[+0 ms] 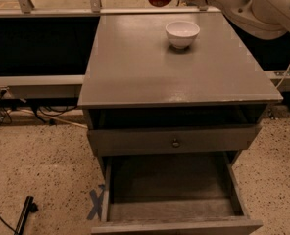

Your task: Place coke can into middle drawer

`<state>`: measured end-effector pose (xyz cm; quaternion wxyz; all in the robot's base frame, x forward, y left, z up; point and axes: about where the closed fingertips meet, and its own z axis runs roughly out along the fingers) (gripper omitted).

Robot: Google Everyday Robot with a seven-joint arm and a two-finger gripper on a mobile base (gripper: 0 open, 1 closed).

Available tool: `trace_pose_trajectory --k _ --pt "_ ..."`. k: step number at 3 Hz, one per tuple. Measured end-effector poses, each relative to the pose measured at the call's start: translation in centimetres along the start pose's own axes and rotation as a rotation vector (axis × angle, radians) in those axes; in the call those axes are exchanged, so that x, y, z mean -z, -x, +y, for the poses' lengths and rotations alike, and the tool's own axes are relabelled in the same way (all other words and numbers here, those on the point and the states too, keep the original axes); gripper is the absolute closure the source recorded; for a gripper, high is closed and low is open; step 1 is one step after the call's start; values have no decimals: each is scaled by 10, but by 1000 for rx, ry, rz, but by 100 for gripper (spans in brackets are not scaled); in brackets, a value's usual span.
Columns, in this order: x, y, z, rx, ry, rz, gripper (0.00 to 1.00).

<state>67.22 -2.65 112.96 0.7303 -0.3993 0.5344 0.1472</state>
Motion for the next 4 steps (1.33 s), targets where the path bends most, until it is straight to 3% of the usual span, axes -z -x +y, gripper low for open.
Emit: trace_pose_trajectory --k 1,3,4 --pt "13 -2 11 -12 -49 -2 100" --pt "16 -17 20 -10 -73 -44 100" --pt "53 -103 23 -45 -187 -16 100"
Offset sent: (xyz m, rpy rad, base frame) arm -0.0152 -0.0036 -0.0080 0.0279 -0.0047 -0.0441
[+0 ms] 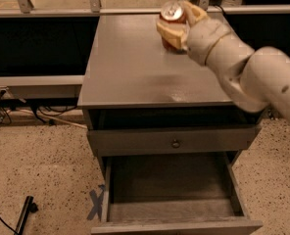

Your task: Place coke can into middle drawer

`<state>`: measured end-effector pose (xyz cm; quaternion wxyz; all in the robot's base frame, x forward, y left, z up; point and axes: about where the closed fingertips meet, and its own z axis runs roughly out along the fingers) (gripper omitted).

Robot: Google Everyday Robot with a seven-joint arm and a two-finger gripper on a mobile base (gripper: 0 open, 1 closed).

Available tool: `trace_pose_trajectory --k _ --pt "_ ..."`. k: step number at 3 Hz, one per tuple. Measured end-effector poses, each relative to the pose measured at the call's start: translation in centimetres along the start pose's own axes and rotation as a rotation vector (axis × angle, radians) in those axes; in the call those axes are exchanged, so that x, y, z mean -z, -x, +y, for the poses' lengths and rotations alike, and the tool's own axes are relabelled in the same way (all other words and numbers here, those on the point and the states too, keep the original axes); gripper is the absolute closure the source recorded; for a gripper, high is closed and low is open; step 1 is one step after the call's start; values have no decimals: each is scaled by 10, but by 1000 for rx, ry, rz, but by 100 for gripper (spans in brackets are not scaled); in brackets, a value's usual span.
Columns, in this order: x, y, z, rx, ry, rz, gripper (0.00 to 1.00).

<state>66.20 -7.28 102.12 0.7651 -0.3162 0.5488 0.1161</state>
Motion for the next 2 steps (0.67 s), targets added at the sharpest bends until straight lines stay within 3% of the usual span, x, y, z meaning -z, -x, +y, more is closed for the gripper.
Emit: trace_pose_trajectory --k 1,2 --pt "57 -71 5 113 -130 55 100" --pt "88 -87 8 147 -202 65 100"
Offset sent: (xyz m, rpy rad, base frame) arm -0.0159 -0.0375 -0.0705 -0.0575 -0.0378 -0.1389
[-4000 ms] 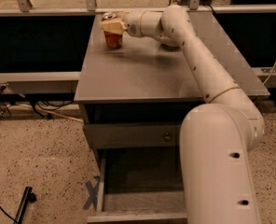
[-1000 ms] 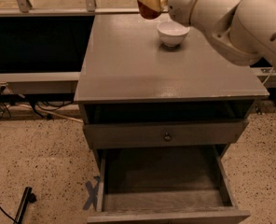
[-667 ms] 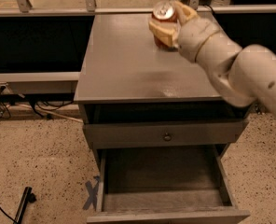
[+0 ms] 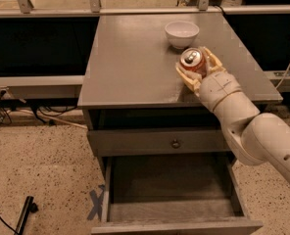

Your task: Place coke can into middle drawer

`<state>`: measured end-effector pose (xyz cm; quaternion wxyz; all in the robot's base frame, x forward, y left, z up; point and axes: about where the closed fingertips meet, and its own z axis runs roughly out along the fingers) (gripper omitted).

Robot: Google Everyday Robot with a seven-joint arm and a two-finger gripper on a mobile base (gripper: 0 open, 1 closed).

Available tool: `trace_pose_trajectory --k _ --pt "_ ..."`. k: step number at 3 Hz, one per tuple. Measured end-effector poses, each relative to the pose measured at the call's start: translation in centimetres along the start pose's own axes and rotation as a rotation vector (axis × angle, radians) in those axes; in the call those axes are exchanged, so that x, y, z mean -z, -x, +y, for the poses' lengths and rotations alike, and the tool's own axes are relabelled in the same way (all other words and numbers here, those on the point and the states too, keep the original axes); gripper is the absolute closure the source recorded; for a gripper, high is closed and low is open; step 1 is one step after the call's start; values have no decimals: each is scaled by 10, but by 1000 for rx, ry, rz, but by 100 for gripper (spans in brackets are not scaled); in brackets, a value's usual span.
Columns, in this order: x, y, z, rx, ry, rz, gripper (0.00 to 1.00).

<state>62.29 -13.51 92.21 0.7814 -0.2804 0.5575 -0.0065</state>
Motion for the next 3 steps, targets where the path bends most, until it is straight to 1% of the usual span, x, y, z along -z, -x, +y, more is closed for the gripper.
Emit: trace_pose_trajectory --k 1,2,3 --pt "0 0 0 -8 1 0 100" --pt "-2 0 -3 -33 -5 -10 100" --pt "-4 3 -29 -108 -2 -47 100"
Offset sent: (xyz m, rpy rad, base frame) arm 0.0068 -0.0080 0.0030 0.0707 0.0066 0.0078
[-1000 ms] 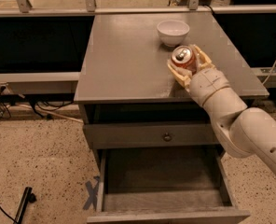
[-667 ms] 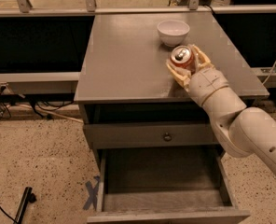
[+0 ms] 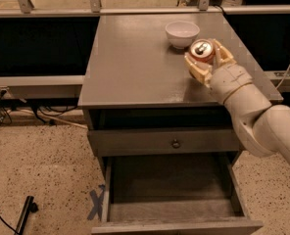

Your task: Place coke can into middle drawer

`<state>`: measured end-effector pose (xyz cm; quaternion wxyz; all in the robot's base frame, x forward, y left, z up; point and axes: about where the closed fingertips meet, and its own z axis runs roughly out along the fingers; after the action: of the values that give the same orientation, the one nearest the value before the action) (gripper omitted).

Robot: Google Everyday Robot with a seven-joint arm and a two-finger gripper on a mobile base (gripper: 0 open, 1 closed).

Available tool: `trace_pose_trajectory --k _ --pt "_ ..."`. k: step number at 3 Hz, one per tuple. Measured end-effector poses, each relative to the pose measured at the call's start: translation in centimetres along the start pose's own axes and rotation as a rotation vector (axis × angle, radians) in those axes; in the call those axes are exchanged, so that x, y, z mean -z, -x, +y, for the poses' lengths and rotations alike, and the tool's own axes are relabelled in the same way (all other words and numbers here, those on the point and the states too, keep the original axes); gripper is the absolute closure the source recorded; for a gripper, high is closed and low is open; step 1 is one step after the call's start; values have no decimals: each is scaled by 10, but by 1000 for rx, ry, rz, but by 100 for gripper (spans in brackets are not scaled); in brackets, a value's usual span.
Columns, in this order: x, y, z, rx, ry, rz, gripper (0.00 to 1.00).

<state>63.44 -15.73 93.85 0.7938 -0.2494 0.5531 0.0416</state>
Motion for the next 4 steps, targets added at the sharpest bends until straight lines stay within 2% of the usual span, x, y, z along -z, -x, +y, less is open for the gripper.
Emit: trace_pose_trajectory --k 1,2,3,4 --pt "1 14 -26 -30 48 -39 100" --pt "-1 17 -63 -35 126 -102 100" --pt "-4 19 -86 -64 182 -199 100" --pt "3 33 -81 -50 236 -239 100"
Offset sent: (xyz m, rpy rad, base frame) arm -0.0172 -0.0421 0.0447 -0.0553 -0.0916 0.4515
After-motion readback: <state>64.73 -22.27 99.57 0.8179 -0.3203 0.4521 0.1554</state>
